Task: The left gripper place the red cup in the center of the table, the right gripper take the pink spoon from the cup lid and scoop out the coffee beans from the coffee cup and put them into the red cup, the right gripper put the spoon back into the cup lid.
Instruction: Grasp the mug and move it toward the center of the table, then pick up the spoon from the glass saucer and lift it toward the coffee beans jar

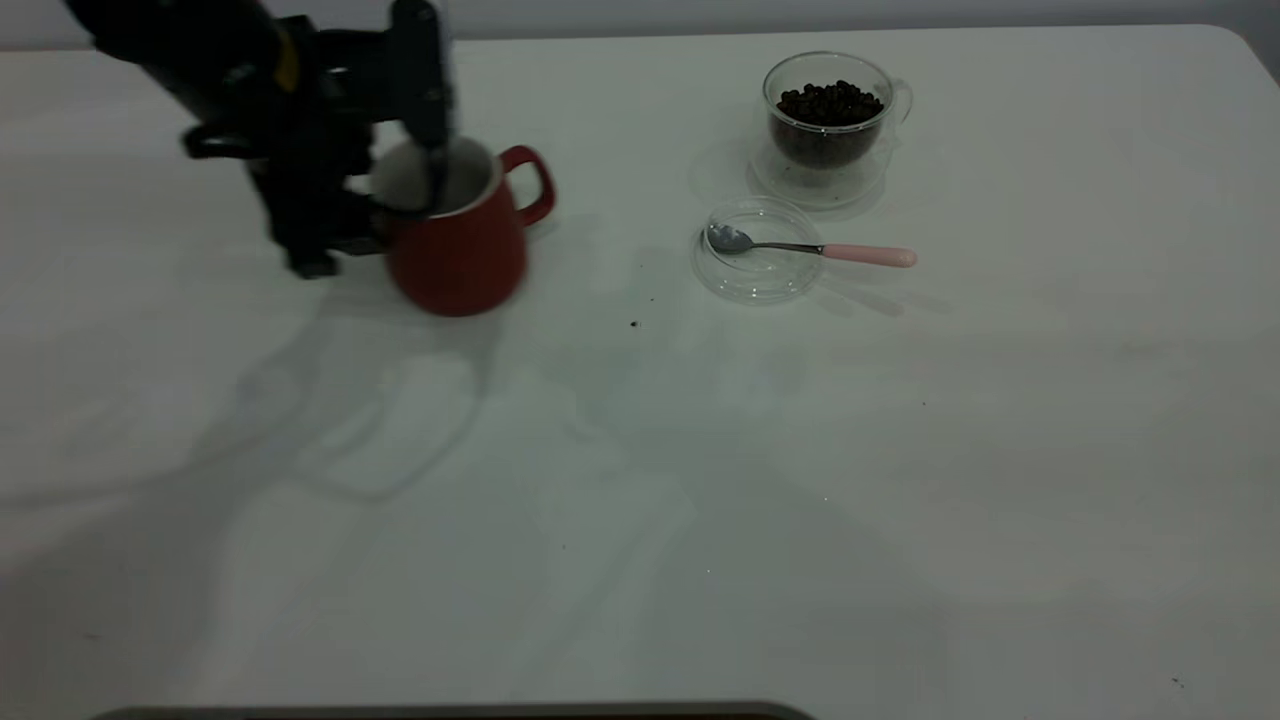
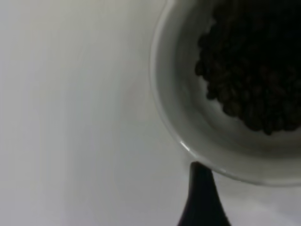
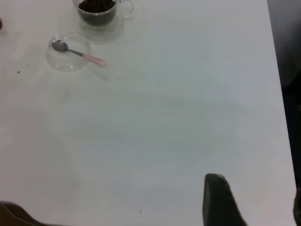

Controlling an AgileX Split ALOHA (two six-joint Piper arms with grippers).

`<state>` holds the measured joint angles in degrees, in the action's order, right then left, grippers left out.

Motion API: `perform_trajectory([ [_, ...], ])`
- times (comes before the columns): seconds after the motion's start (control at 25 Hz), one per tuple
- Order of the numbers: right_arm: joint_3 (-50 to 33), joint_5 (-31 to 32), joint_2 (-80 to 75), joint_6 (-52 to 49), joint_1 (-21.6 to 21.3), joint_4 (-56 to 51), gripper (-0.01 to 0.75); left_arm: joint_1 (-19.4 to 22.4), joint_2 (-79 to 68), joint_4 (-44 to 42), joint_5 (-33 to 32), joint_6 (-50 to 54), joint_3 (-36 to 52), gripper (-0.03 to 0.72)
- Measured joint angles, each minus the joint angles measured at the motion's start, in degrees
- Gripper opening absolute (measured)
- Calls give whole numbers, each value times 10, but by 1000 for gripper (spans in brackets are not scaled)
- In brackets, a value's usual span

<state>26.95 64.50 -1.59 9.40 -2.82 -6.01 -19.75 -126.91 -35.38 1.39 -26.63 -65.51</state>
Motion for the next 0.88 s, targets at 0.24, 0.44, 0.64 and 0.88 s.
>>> perform_trajectory([
  [0.24,0,0,0,0,0,0,413,-32,0,0,41,116,0,588],
  [0.44,0,0,0,0,0,0,413,-34,10,0,4,196,0,588],
  [0.64,0,0,0,0,0,0,413,-34,86,0,-119,304,0,588],
  [0.88,0,0,0,0,0,0,413,-17,230,4,-300,428,0,588],
])
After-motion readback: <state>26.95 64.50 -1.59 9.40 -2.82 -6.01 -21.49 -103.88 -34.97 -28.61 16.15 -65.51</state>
